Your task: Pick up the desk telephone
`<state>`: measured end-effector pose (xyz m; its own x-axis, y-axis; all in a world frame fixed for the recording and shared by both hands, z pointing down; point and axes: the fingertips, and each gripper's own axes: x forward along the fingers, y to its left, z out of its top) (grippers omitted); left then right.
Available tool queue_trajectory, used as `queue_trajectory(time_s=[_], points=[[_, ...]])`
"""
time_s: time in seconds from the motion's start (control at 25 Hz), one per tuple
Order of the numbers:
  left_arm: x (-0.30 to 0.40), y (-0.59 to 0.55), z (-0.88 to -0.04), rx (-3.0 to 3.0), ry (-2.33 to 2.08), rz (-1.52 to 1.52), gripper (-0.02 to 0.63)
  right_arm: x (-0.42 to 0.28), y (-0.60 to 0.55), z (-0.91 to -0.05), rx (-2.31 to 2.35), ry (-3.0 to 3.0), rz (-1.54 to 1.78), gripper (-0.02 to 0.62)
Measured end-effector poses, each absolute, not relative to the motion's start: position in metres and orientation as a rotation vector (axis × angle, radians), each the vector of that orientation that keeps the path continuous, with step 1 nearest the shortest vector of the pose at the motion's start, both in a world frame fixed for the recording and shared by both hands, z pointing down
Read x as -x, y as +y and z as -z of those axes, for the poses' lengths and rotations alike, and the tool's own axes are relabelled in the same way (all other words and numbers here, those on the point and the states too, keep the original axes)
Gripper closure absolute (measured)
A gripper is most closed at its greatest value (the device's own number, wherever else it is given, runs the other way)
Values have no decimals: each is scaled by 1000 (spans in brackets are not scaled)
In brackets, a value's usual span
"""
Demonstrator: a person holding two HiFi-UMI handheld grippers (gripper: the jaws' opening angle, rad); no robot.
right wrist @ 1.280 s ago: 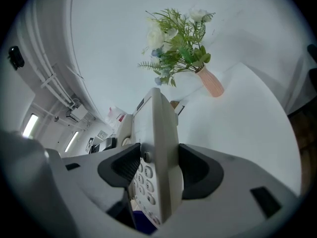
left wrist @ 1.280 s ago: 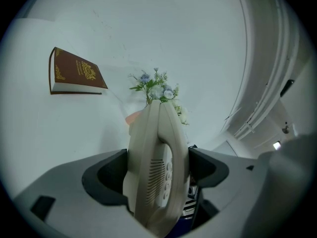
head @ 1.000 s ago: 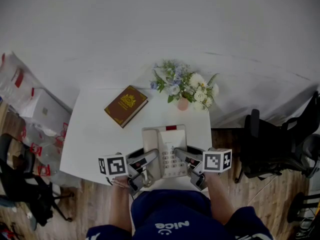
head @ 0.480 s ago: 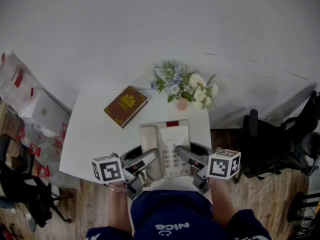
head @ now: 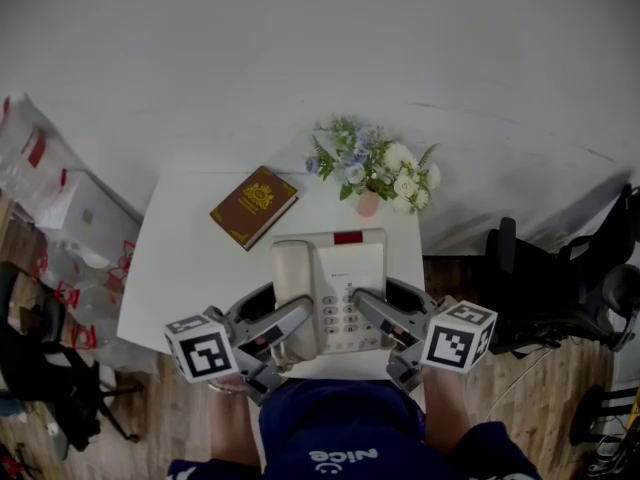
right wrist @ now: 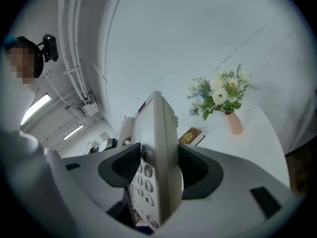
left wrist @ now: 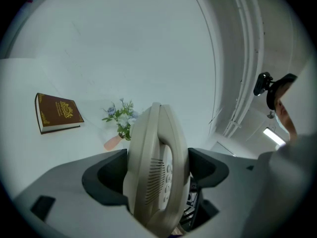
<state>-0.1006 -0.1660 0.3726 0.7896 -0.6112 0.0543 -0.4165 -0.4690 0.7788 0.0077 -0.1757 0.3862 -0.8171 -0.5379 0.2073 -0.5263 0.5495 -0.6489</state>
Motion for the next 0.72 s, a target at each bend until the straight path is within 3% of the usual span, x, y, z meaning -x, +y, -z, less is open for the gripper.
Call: queue_trajectory(time_s=[0.72], points=[[132, -166, -310, -2264, -794, 384, 215, 21, -179, -318, 891, 2771, 893, 345]])
